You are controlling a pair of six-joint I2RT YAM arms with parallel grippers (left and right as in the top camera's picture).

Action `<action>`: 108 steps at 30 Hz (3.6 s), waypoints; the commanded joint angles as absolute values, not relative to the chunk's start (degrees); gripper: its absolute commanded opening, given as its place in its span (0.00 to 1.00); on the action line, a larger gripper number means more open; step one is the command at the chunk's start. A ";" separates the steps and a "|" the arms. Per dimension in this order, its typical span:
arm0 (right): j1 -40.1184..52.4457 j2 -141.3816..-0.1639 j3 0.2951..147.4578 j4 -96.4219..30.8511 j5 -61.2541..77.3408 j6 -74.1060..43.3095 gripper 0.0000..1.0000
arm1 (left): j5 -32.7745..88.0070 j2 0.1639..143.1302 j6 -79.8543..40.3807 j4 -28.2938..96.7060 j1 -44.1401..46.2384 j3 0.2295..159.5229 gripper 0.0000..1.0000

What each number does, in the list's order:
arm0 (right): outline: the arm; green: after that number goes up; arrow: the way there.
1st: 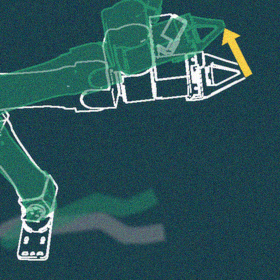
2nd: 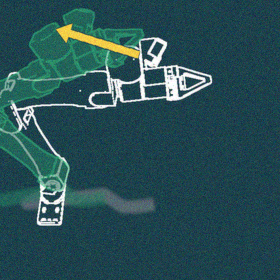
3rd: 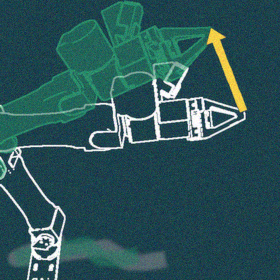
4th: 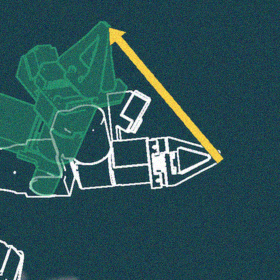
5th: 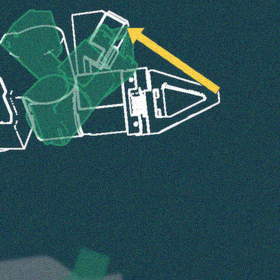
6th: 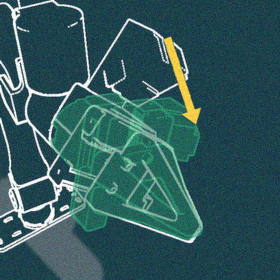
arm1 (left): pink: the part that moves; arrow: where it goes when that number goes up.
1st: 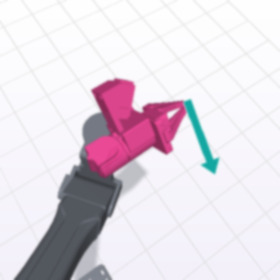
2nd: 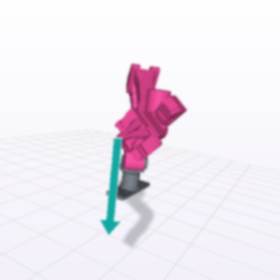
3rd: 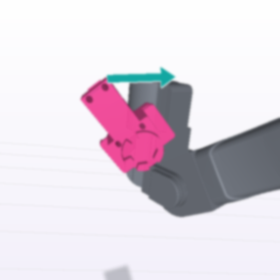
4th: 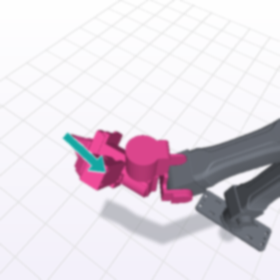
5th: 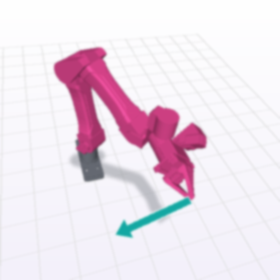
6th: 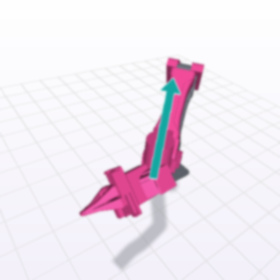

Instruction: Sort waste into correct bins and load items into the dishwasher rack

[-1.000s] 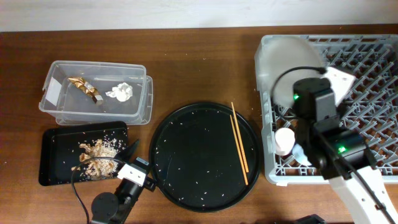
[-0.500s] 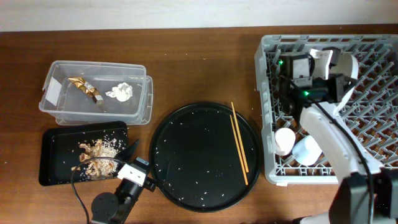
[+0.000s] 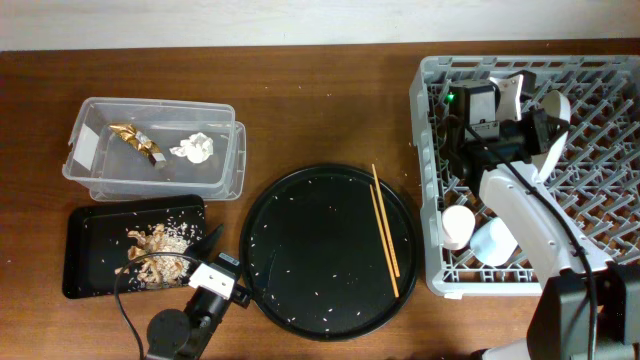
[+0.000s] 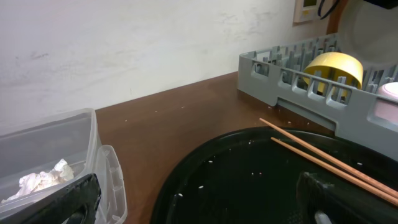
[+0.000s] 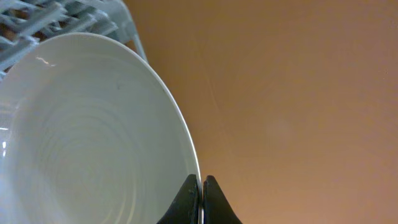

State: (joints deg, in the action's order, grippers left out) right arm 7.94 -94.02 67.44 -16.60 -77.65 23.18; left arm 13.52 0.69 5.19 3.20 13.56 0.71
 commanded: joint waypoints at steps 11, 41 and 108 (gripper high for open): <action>7.64 -94.04 67.61 -15.66 -62.67 44.80 0.05 | 13.76 0.40 6.11 3.49 13.82 0.54 0.99; 41.04 -87.66 67.51 -50.74 -15.57 -19.42 0.77 | 13.76 0.40 6.11 3.49 13.82 0.54 0.99; 13.17 -89.67 73.78 -34.96 -14.11 -6.46 0.52 | 13.76 0.40 6.11 3.49 13.82 0.54 0.99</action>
State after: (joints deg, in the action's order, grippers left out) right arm 12.88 -93.03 70.65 -32.75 -18.96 -6.31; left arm 13.52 0.62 5.19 3.20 13.56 0.71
